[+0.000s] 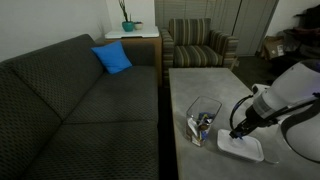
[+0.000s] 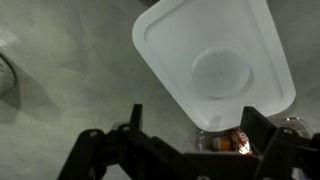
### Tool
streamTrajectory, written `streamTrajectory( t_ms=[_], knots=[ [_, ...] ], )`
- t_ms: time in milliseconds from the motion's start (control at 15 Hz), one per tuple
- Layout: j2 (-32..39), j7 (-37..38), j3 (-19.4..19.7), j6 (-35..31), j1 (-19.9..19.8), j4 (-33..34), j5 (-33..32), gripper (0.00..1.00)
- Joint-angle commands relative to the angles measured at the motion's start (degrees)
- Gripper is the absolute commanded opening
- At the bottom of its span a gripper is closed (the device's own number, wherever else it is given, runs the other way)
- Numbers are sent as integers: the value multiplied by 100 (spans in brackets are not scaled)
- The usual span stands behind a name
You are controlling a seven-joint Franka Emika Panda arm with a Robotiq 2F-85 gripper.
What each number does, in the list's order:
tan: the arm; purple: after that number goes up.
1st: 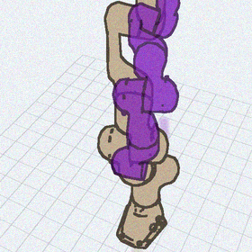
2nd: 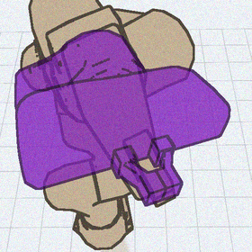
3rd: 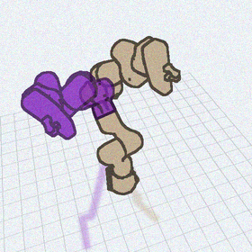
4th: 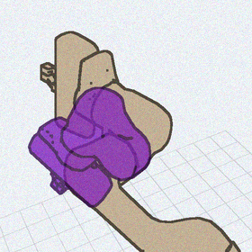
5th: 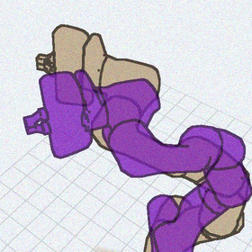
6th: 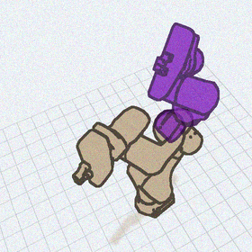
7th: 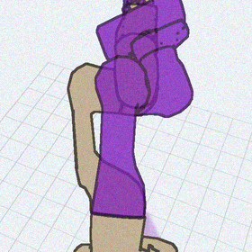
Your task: Place the lid on the container then push the button
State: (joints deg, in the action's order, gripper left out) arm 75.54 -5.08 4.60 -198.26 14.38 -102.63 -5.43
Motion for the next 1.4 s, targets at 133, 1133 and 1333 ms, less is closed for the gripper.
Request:
streamTrajectory(
  t_ms=[133,1133,1333],
  knots=[
    [480,-163,-552,186,-535,750,-311,100],
    [36,165,-933,1659,-940,570,-58,100],
    [-273,167,-952,1631,-949,225,-64,100]
  ],
)
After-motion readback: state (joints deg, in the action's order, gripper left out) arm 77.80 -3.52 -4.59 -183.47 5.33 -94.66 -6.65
